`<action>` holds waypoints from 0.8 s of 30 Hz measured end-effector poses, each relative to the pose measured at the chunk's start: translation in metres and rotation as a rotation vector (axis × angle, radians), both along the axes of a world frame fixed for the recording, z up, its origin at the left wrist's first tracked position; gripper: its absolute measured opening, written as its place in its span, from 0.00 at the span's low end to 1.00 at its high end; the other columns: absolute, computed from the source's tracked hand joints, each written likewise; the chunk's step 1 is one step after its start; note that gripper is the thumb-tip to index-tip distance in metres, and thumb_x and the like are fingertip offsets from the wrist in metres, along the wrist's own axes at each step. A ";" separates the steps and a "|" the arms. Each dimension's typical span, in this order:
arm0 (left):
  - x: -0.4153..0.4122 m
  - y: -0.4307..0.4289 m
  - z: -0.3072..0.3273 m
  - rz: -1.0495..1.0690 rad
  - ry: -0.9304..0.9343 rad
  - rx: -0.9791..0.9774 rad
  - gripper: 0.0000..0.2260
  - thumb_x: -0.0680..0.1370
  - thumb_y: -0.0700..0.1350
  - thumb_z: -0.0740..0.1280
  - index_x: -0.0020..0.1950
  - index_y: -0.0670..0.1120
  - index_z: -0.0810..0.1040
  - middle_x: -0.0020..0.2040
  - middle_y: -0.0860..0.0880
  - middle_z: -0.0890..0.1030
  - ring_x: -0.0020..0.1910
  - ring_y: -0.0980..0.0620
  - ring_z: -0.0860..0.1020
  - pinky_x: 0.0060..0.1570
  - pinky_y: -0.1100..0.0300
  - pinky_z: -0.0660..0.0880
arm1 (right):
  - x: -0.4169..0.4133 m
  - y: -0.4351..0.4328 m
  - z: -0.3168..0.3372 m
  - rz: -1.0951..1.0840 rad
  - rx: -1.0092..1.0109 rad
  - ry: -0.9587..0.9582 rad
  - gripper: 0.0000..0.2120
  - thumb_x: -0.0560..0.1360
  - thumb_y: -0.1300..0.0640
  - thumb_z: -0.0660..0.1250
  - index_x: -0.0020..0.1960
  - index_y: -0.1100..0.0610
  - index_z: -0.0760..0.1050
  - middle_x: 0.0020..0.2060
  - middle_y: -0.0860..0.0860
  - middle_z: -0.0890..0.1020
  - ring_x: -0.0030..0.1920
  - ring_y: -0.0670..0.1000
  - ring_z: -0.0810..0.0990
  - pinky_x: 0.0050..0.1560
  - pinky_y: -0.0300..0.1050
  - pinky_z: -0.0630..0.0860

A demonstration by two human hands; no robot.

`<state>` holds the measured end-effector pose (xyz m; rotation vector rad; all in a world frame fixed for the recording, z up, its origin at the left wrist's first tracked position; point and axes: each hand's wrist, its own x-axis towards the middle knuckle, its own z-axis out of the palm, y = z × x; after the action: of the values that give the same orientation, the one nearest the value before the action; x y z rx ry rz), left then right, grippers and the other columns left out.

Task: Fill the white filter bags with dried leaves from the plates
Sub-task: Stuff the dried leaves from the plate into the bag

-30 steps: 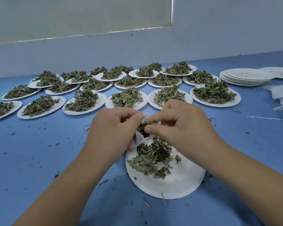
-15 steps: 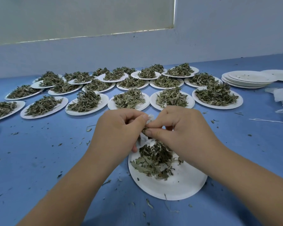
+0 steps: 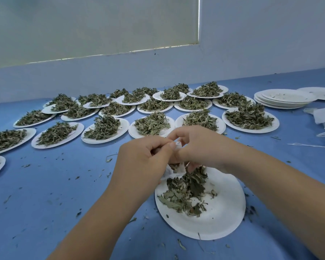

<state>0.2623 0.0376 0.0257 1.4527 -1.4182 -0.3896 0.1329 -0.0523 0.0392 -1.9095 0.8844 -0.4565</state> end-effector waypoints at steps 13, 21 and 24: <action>0.008 -0.003 0.000 0.069 -0.060 -0.005 0.08 0.77 0.43 0.68 0.40 0.49 0.85 0.23 0.48 0.76 0.20 0.57 0.71 0.24 0.56 0.73 | 0.036 0.002 -0.004 -0.194 -0.484 0.216 0.15 0.70 0.58 0.66 0.27 0.53 0.65 0.23 0.46 0.68 0.25 0.45 0.66 0.22 0.37 0.58; 0.015 -0.003 0.002 0.074 0.037 -0.015 0.08 0.77 0.43 0.68 0.40 0.50 0.84 0.24 0.47 0.77 0.18 0.56 0.72 0.21 0.68 0.68 | -0.006 0.006 -0.016 -0.096 -0.471 -0.072 0.10 0.72 0.40 0.66 0.44 0.45 0.77 0.38 0.38 0.80 0.35 0.41 0.77 0.33 0.36 0.73; 0.016 -0.003 0.002 0.093 0.024 -0.023 0.07 0.77 0.44 0.68 0.41 0.50 0.84 0.24 0.48 0.77 0.18 0.56 0.72 0.21 0.68 0.68 | -0.035 0.000 -0.019 -0.071 -0.479 0.058 0.21 0.67 0.29 0.60 0.53 0.38 0.74 0.47 0.33 0.75 0.46 0.36 0.75 0.39 0.32 0.69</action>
<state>0.2780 0.0343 0.0272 1.4845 -1.3270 -0.3305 0.0977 -0.0519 0.0199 -2.3394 0.9419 -0.7082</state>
